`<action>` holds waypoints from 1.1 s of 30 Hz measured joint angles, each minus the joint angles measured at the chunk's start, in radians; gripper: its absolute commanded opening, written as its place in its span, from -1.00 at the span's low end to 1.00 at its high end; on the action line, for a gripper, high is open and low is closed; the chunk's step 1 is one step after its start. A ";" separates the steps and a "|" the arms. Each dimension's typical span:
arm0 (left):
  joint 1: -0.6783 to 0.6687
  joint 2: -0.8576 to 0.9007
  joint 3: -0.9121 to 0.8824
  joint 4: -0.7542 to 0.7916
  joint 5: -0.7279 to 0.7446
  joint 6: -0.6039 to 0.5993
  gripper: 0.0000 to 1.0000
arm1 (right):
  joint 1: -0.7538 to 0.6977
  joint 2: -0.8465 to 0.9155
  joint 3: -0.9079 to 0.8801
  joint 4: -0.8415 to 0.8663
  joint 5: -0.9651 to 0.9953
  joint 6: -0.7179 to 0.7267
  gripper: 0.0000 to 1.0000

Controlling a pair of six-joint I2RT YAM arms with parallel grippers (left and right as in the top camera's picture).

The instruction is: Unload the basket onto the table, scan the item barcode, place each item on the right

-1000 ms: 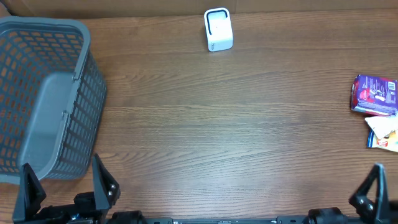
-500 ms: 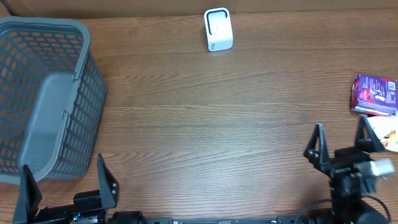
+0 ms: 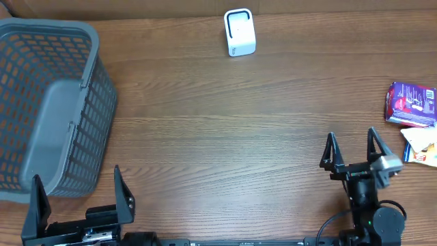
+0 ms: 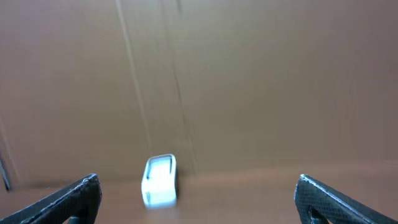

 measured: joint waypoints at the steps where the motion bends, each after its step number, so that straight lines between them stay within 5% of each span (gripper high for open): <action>1: 0.000 0.000 -0.001 0.000 0.000 0.000 0.99 | 0.000 0.000 -0.002 -0.024 0.005 0.001 1.00; 10: 0.000 0.000 -0.001 0.000 0.007 0.000 1.00 | 0.000 0.003 -0.003 -0.235 0.048 0.014 1.00; 24: 0.000 0.000 -0.001 -0.014 0.007 -0.048 1.00 | 0.000 0.028 -0.003 -0.238 0.045 0.064 1.00; 33: 0.000 0.000 -0.005 -0.302 0.017 -0.245 0.99 | 0.000 0.029 -0.003 -0.238 0.044 0.068 1.00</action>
